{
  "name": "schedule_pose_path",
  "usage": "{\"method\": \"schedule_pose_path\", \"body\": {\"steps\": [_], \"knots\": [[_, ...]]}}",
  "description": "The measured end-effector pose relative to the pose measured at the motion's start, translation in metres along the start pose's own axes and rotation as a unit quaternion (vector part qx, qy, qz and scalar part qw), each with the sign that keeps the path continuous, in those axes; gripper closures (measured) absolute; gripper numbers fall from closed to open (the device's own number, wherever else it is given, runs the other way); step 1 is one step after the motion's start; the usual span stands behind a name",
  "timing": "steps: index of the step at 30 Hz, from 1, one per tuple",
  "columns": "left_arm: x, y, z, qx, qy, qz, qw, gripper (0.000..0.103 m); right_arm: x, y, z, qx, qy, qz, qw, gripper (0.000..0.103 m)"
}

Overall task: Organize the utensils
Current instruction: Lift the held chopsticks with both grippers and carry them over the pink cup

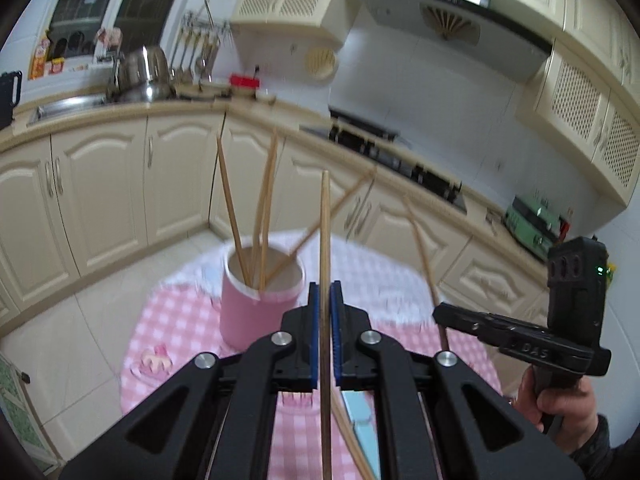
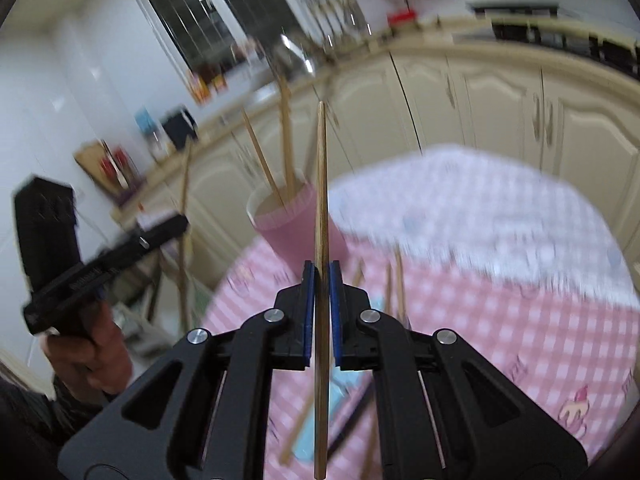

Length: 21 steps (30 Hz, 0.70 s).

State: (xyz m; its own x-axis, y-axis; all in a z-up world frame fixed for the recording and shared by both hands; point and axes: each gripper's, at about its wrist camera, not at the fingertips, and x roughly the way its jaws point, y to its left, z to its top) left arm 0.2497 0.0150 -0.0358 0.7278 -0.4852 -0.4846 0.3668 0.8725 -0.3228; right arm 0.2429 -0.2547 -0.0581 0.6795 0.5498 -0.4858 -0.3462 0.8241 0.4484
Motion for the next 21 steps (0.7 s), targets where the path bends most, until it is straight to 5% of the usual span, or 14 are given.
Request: {"method": "schedule_pose_path", "body": {"steps": [10,14,21], "knots": [[-0.020,0.003,0.079,0.009,-0.137,0.016,0.9904,0.098,0.019,0.045,0.083,-0.036,-0.158,0.036,0.986,0.096],[-0.015,0.000,0.107,0.030,-0.189,0.034,0.9810,0.098,0.034,0.052,0.104,-0.046,-0.187,0.028,0.981,0.096],[0.013,0.008,0.127,0.035,-0.213,0.059,0.9746,0.098,0.065,0.052,0.119,-0.049,-0.205,0.013,0.977,0.096]]}}
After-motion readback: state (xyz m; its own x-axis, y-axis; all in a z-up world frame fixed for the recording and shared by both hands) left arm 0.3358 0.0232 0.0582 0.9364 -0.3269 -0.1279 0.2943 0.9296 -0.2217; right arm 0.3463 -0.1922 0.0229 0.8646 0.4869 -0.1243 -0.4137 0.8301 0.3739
